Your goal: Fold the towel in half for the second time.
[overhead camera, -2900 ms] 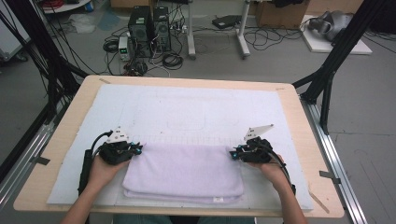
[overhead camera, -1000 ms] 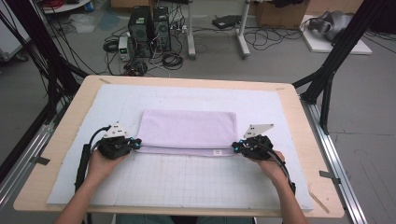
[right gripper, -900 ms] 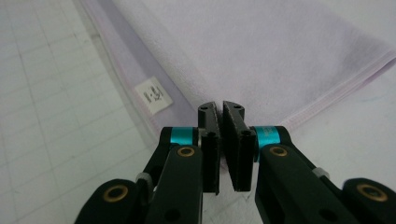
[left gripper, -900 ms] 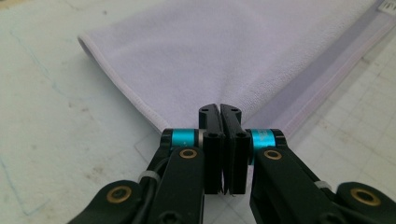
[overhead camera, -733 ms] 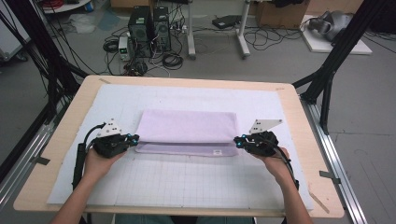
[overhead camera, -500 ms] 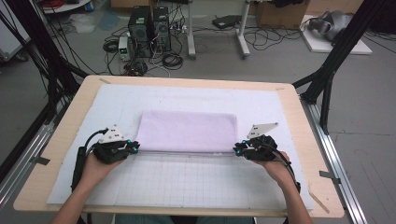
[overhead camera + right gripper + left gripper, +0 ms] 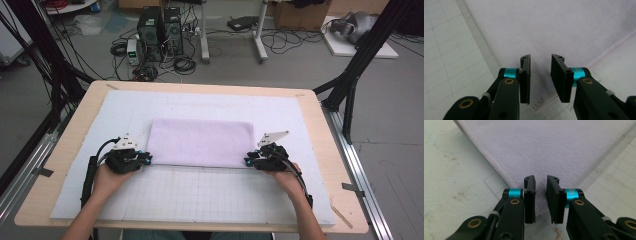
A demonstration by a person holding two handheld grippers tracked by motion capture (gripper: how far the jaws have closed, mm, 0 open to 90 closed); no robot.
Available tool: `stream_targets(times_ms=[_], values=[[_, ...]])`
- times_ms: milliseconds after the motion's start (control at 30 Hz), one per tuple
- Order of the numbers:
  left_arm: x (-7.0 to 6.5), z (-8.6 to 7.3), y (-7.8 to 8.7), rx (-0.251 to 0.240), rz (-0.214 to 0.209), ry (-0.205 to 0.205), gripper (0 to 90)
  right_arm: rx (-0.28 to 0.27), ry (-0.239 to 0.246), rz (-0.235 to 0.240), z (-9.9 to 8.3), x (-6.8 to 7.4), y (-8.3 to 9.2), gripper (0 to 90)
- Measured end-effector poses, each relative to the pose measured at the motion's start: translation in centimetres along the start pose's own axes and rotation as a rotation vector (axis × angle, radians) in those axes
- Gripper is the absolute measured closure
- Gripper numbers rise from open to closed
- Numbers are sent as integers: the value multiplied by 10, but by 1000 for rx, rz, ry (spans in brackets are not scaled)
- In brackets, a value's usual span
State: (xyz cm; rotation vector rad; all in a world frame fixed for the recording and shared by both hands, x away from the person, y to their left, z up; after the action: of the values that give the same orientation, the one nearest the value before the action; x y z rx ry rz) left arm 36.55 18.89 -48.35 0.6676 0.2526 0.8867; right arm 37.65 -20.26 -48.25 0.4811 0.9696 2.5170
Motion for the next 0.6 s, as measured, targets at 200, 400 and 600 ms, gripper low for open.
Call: stream_targets(times_ms=[200, 400, 600], values=[[-1, 5, 4, -30, -1, 10, 652, -62, -16, 6, 6, 4, 3, 596], [-3, 13, 16, -90, -21, 73, 503, -129, -21, -24, 24, 9, 8, 437], [0, 12, 27, -86, 18, 78, 359, -161, -51, -66, 31, 11, 11, 273]])
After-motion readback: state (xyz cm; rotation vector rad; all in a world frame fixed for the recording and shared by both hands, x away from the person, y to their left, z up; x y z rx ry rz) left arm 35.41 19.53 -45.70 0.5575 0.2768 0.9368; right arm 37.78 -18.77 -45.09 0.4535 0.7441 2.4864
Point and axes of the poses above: each handheld gripper's, and its own axes: y roughly backward along the jaws, z roughly out of its top, x roughly to its left, the point moved 7 cm from there along -y, roughly forward along the jaws, and after that the axes turned 9 degrees about z, right-handed, at the moved point
